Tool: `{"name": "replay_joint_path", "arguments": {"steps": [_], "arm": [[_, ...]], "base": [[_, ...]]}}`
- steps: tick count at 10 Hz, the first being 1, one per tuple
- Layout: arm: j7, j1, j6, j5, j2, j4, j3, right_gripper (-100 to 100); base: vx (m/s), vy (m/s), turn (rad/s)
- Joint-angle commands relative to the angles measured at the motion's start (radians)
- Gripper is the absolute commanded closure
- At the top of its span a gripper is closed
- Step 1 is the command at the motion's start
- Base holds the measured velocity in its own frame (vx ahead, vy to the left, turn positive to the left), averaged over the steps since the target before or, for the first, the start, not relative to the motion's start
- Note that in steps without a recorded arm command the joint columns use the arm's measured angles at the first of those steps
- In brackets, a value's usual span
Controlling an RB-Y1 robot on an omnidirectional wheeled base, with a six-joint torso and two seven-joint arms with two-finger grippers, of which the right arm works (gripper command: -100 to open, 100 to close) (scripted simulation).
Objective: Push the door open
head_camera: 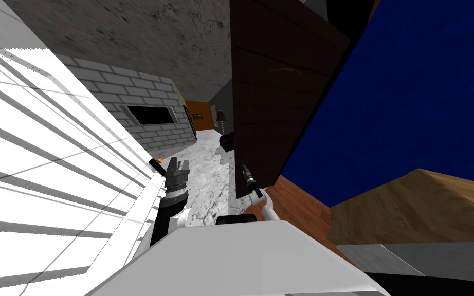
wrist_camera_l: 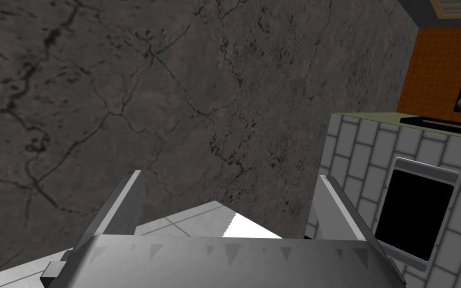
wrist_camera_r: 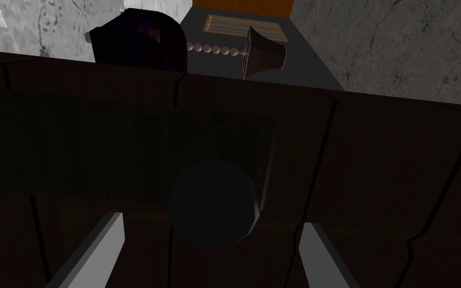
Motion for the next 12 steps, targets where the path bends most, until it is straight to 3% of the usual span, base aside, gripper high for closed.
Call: {"name": "replay_joint_path", "arguments": {"steps": [1, 2, 3, 8, 9, 12], "arm": [[0.003, -0.006, -0.006, 0.0, 0.012, 0.009, -0.006, -100], [0.002, -0.004, -0.004, 0.0, 0.008, 0.006, -0.004, -100], [0.002, -0.004, -0.004, 0.0, 0.008, 0.006, -0.004, 100], [0.002, -0.004, -0.004, 0.0, 0.008, 0.006, -0.004, 100], [0.006, -0.004, -0.002, -0.002, -0.004, 0.011, -0.02, 100], [0.01, -0.008, -0.001, -0.006, -0.016, 0.015, -0.042, 100]], "base": [[0.232, 0.059, 0.023], [0.101, 0.029, 0.003], [-0.012, -0.004, -0.005], [-0.021, -0.006, -0.001], [0.072, 0.059, -0.041], [0.136, 0.094, -0.044]]}}
